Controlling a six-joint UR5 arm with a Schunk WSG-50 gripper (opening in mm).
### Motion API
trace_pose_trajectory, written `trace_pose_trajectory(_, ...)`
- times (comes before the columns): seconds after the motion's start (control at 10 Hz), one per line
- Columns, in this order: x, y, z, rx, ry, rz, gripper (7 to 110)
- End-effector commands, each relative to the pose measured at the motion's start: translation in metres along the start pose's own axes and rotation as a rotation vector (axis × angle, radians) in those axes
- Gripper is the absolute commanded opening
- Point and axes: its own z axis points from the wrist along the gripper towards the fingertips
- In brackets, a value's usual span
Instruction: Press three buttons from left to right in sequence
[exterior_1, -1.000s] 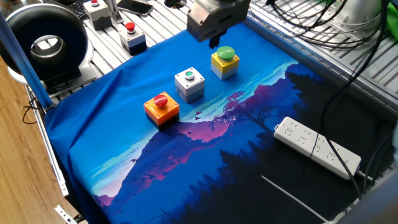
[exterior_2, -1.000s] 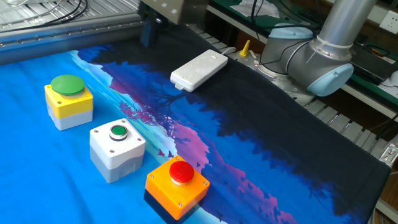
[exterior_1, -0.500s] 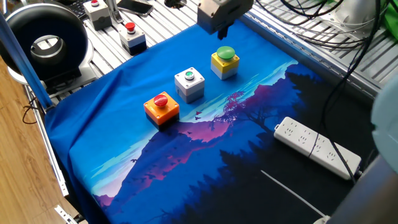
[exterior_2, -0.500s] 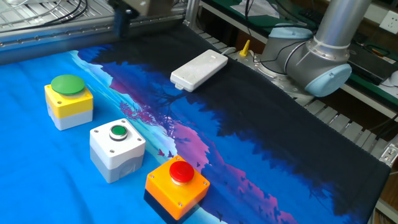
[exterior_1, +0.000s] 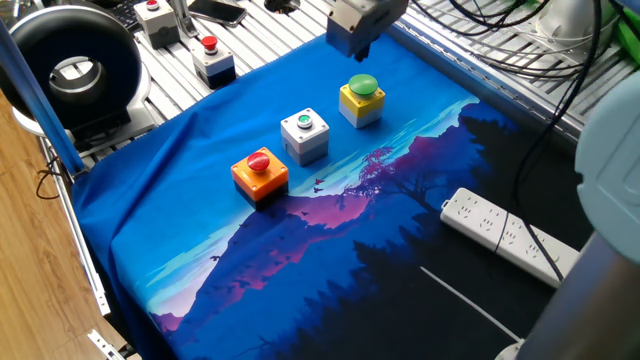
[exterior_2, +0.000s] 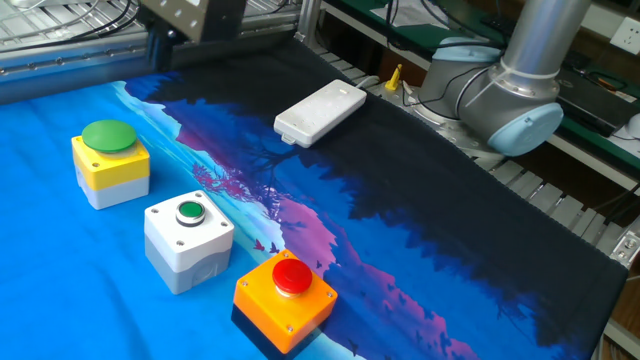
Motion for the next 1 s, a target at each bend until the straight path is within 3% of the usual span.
trace_pose_trajectory(0.0,-0.001,-0.012,0.014,-0.019,-0.032,-0.022,7)
trace_pose_trajectory(0.4,-0.003,-0.023,0.042,-0.041,-0.088,-0.055,7)
trace_pose_trajectory(0.9,-0.009,-0.028,0.069,-0.035,-0.14,-0.072,7)
